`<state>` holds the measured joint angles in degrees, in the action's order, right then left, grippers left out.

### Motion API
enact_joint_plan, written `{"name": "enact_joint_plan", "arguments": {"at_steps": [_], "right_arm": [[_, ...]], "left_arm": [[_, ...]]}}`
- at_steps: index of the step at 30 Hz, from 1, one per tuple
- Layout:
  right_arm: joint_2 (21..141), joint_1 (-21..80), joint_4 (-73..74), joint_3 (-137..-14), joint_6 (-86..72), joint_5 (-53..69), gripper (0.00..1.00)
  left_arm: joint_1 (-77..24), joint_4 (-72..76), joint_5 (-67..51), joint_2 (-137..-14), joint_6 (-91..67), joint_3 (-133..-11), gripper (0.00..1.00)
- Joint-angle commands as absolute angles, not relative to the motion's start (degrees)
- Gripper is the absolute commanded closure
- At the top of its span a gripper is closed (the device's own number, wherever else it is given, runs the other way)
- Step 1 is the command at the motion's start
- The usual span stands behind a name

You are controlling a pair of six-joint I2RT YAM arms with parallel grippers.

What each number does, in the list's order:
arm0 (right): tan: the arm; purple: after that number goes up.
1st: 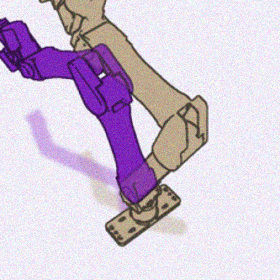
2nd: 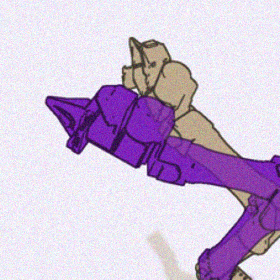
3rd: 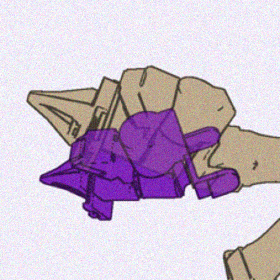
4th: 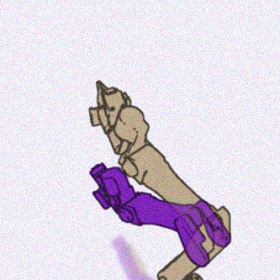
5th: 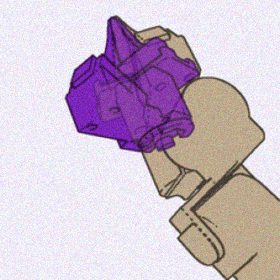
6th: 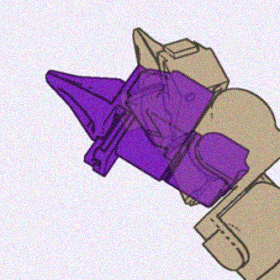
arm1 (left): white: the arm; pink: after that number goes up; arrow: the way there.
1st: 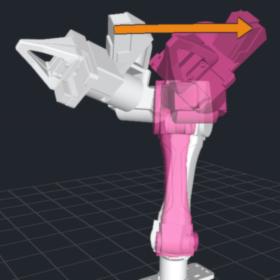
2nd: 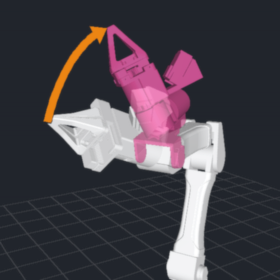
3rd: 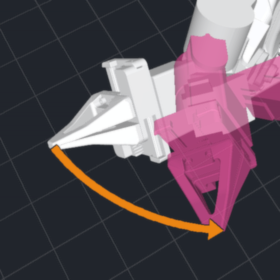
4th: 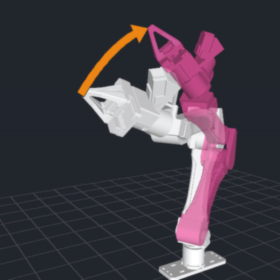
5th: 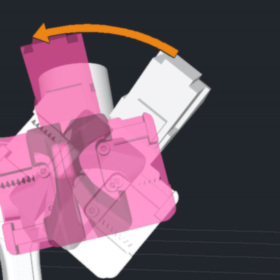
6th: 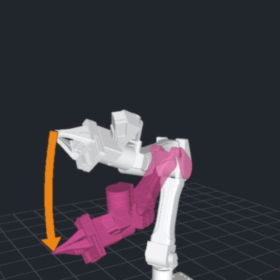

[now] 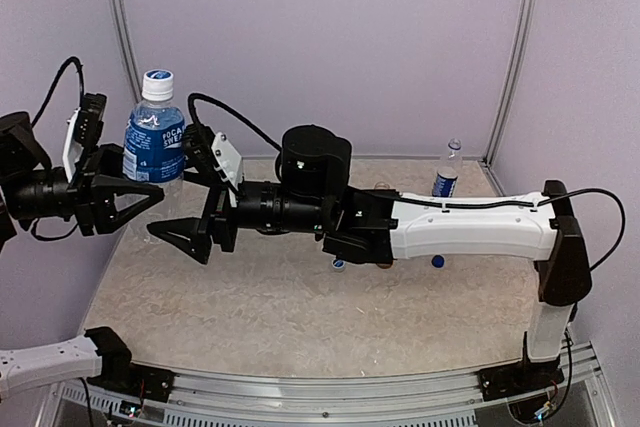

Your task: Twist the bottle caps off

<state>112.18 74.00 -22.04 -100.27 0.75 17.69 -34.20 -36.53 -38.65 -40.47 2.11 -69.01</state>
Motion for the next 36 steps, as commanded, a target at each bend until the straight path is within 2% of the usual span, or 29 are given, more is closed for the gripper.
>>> {"name": "enact_joint_plan", "arguments": {"at_steps": [1,4,12,17,23,30,31,36], "right_arm": [[102.65,72.64,-11.93,-94.12,0.62,8.45,0.01],[97.2,72.53,-5.56,-91.29,-1.3,5.91,0.01],[93.3,72.56,3.99,-95.88,-11.08,-2.58,0.01],[98.61,71.56,10.47,-105.92,-18.28,-6.1,0.12],[101.5,67.34,9.57,-108.17,-25.21,1.11,0.3],[104.32,65.41,8.35,-108.87,-27.48,7.56,0.33],[104.53,65.17,7.83,-109.0,-27.58,8.38,0.37],[105.51,64.58,6.06,-109.45,-27.85,10.92,0.68]], "left_arm": [[-34.67,-42.87,-26.14,-40.8,10.83,-72.06,0.63],[-34.63,-43.25,-13.91,-42.09,20.67,-72.29,0.72],[-35.9,-31.03,6.62,-42.98,50.38,-65.19,0.76],[-37.92,-12.68,15.18,-42.0,72.33,-57.14,0.74],[-39.74,-4.94,17.57,-42.19,83.97,-53.51,0.74],[-40.72,-4.4,17.04,-41.45,86.81,-51.46,0.74],[-40.96,-4.44,17.09,-41.41,86.76,-51.34,0.74],[-41.65,-4.75,17.23,-41.53,86.73,-51.5,0.74]]}}
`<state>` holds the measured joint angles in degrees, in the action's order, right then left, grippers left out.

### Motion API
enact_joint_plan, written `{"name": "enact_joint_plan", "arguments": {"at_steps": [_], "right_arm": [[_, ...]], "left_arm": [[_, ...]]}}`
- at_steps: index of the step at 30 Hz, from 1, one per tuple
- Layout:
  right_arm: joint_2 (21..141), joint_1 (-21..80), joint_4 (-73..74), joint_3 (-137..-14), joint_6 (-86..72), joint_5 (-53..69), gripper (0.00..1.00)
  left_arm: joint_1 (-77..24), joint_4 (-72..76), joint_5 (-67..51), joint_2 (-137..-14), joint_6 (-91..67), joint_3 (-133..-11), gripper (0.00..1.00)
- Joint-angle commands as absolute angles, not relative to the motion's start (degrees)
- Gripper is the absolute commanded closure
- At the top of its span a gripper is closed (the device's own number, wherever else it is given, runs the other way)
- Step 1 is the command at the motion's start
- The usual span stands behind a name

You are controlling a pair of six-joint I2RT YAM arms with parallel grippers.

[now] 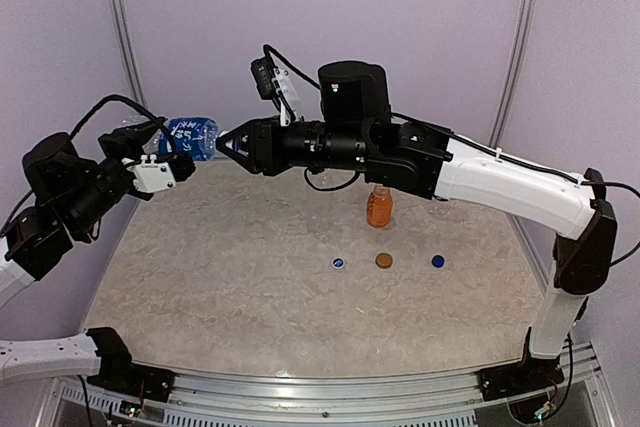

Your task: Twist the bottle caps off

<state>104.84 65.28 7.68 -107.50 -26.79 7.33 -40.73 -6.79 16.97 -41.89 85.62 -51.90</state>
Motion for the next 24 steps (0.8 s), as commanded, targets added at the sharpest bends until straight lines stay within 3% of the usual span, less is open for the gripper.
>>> {"name": "enact_joint_plan", "arguments": {"at_steps": [1,4,9,12,18,24], "right_arm": [[105.72,64.38,5.51,-109.3,-28.26,11.97,0.74],[106.39,64.1,5.15,-109.18,-29.17,13.73,1.0],[106.52,64.14,7.43,-109.06,-27.04,15.94,1.0],[106.44,66.31,10.23,-109.87,-16.89,18.13,1.0],[108.36,77.71,25.5,-113.1,22.41,3.53,1.0],[109.58,85.08,29.01,-110.24,46.32,-20.66,1.0]], "left_arm": [[-41.74,-4.75,17.23,-41.63,86.73,-51.58,0.74],[-41.9,-4.6,17.23,-41.7,86.47,-51.86,0.74],[-42.01,-11.51,16.79,-42.07,79.62,-55.27,0.76],[-41.92,-32.37,9.16,-42.64,65.59,-65.52,0.79],[-41.92,-70.35,-17.0,-44.72,54.24,-78.97,0.78],[-41.92,-80.01,-24.63,-45.7,54.01,-79.79,0.8]]}}
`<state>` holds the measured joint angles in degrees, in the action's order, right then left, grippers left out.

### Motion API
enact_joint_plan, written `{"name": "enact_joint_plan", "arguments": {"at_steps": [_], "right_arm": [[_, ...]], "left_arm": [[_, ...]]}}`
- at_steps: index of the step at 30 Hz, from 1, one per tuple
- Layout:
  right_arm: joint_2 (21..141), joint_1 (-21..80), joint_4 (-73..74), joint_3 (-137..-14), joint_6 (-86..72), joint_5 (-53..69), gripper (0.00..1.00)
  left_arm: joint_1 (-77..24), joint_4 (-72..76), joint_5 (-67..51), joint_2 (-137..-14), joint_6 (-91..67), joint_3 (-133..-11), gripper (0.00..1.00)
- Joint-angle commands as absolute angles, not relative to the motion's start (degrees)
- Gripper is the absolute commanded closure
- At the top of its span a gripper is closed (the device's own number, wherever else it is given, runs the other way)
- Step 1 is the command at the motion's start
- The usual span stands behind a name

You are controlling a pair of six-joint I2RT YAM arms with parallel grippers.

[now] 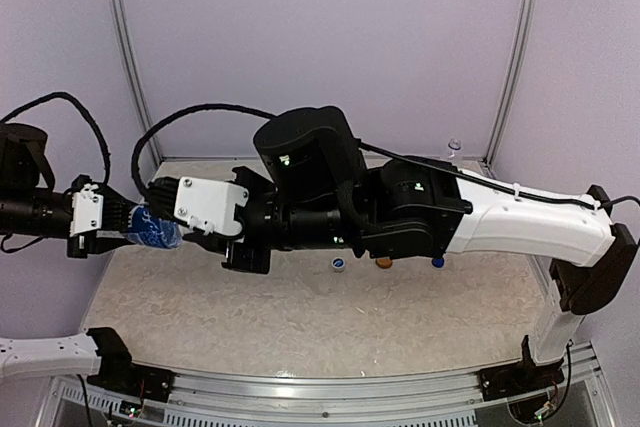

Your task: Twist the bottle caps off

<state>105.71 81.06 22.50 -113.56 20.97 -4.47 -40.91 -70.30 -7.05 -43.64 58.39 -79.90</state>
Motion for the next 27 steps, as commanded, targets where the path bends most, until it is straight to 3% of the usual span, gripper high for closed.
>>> {"name": "enact_joint_plan", "arguments": {"at_steps": [1,8,13,14,17,18,19,24,27], "right_arm": [[109.49,86.12,27.42,-108.99,50.43,-24.53,1.0],[109.86,90.9,14.14,-104.83,72.67,-35.6,1.0],[109.88,91.05,7.87,-102.41,73.62,-35.32,1.0],[109.56,91.05,5.98,-101.45,73.0,-35.52,0.92],[108.17,90.77,3.95,-101.14,66.82,-34.57,0.34],[107.6,90.52,4.0,-101.3,63.62,-33.72,0.09],[106.62,90.23,3.84,-101.29,60.73,-32.96,0.02],[101.57,88.71,3.18,-98.48,43.78,-26.01,0.01],[97.79,84.85,4.39,-95.8,29.68,-14.09,0.01]], "left_arm": [[-41.92,-80.73,-25.24,-45.77,53.97,-79.8,0.81],[-41.88,-83.22,-27.09,-46.17,54.3,-79.69,0.82],[-41.92,-81.83,-26.47,-45.68,53.46,-79.1,0.82],[-41.92,-81.49,-26.05,-45.59,53.31,-78.98,0.82],[-41.92,-79.76,-23.26,-45.24,52.44,-78.1,0.83],[-41.86,-79.17,-22.12,-45.12,52.32,-77.57,0.83],[-41.76,-78.52,-20.96,-44.96,52.32,-76.94,0.83],[-41.22,-71.04,-13.28,-44.23,51.66,-72.66,0.82],[-41.13,-62.8,-7.39,-43.84,51.37,-70.36,0.82]]}}
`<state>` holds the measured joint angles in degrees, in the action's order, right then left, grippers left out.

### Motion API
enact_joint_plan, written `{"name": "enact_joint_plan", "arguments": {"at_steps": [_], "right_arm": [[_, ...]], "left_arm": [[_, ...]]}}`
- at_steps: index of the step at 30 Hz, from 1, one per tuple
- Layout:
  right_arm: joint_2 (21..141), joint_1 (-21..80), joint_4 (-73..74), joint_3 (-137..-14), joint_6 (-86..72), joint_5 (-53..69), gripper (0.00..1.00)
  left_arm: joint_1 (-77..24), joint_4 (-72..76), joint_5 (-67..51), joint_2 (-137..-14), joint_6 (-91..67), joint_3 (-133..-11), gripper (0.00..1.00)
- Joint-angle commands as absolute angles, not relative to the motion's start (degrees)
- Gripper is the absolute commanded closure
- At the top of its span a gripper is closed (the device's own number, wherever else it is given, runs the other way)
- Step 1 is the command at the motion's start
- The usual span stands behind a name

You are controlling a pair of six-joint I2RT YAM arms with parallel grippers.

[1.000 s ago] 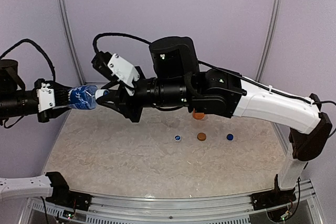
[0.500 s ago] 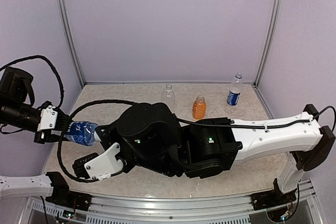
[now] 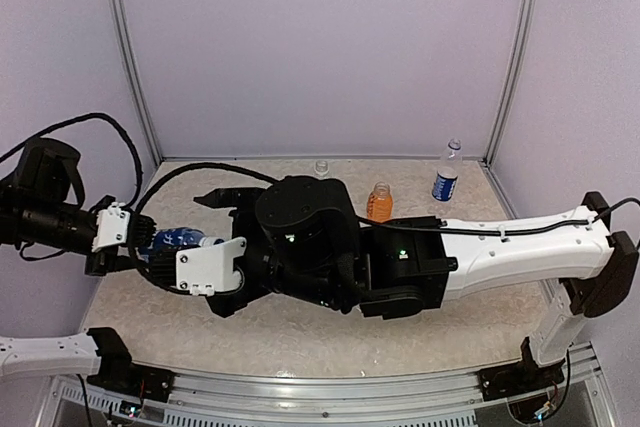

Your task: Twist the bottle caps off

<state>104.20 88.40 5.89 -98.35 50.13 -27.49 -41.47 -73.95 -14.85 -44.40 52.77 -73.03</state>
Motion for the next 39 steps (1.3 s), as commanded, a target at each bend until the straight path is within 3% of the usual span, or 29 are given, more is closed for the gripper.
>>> {"name": "enact_joint_plan", "arguments": {"at_steps": [1,4,10,13,16,22,32,34,36,37,39], "right_arm": [[96.61,82.96,4.57,-94.66,24.43,-8.21,0.01],[94.38,77.33,2.63,-91.15,10.49,5.55,0.01],[97.18,67.79,1.87,-92.83,-23.19,9.5,0.08],[98.57,66.25,-1.87,-93.18,-30.8,13.07,0.03],[99.42,65.95,-2.85,-94.1,-33.03,13.0,0.07],[100.81,64.82,-4.65,-94.92,-35.2,16.0,0.43],[103.23,63.02,-6.49,-96.25,-37.17,18.63,0.49],[103.77,62.83,-6.71,-96.83,-37.18,19.18,0.67],[104.35,62.81,-6.57,-97.34,-37.19,19.61,0.95],[104.48,62.77,-6.36,-97.45,-37.11,19.63,1.0],[104.67,62.82,-5.63,-97.38,-36.34,19.63,1.0]], "left_arm": [[-41.13,-59.64,-5.09,-43.65,51.91,-69.53,0.82],[-41.22,-49.83,2.58,-43.18,54.94,-66.63,0.81],[-41.72,-31.34,12.96,-41.93,65.84,-59.59,0.82],[-42.12,-25.5,15.04,-41.59,70.85,-57.1,0.82],[-42.34,-25.47,15.4,-41.72,72.02,-56.76,0.81],[-42.54,-26.19,15.05,-41.84,72.07,-56.82,0.82],[-42.98,-27.35,14.21,-41.75,71.96,-56.87,0.82],[-43.01,-27.69,14.11,-41.62,71.94,-56.87,0.82],[-43.06,-27.84,14.06,-41.57,71.89,-56.93,0.82],[-43.05,-28.05,14.06,-41.61,71.86,-56.94,0.82],[-43.07,-28.71,13.79,-41.56,71.59,-57.03,0.82]]}}
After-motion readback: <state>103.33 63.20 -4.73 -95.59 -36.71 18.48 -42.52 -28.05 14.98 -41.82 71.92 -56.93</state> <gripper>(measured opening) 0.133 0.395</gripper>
